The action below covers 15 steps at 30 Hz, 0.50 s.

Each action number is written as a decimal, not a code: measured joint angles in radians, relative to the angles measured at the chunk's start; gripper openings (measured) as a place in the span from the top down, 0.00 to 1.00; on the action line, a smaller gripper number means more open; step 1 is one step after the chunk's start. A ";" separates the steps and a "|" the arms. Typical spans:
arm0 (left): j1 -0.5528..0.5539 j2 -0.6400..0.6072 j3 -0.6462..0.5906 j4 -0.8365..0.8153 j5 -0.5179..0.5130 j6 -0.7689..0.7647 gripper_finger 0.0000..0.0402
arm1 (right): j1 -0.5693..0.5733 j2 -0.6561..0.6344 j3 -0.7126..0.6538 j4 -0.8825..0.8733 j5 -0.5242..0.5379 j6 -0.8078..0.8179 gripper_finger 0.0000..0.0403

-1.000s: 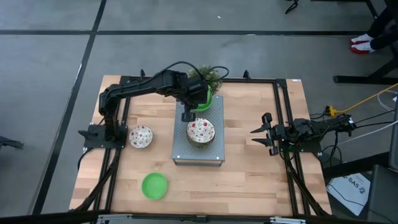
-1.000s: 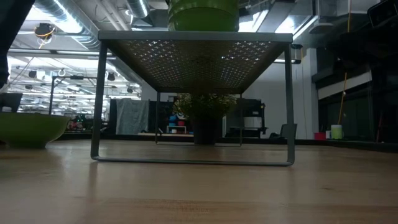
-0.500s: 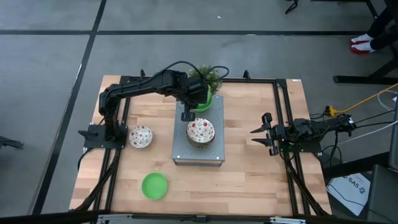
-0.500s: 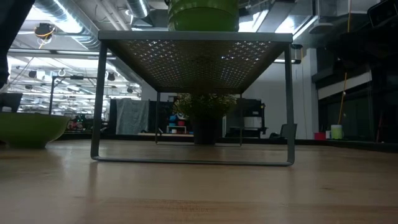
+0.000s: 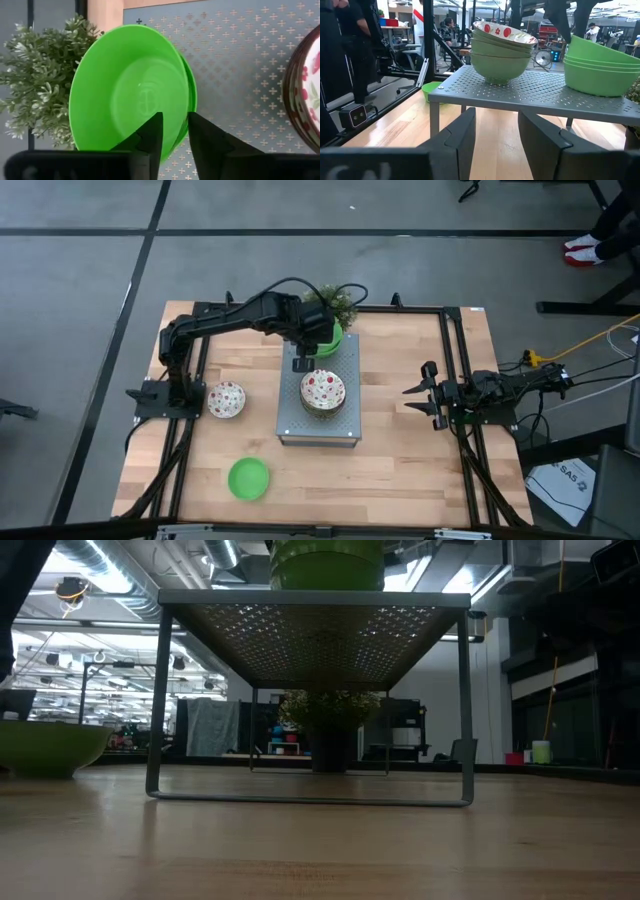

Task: Pick & Place Mini bowls
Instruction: Stack the green bowl on the green bowl on the shelf

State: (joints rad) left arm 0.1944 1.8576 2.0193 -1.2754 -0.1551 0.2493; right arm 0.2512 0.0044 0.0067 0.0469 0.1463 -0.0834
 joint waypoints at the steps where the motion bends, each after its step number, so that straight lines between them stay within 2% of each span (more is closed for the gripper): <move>1: 0.000 0.000 0.000 0.000 0.000 0.000 0.77 | 0.000 0.000 0.000 0.000 0.000 0.000 0.63; 9: -0.003 0.000 0.000 0.000 0.032 -0.027 0.69 | 0.000 0.000 0.000 0.000 0.000 0.000 0.63; 15: -0.003 0.000 0.000 -0.007 0.148 -0.064 0.67 | 0.000 0.000 0.000 0.000 0.000 0.000 0.63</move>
State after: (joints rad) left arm 0.1913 1.8572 2.0193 -1.2821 -0.0071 0.1856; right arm 0.2511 0.0044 0.0067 0.0471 0.1463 -0.0834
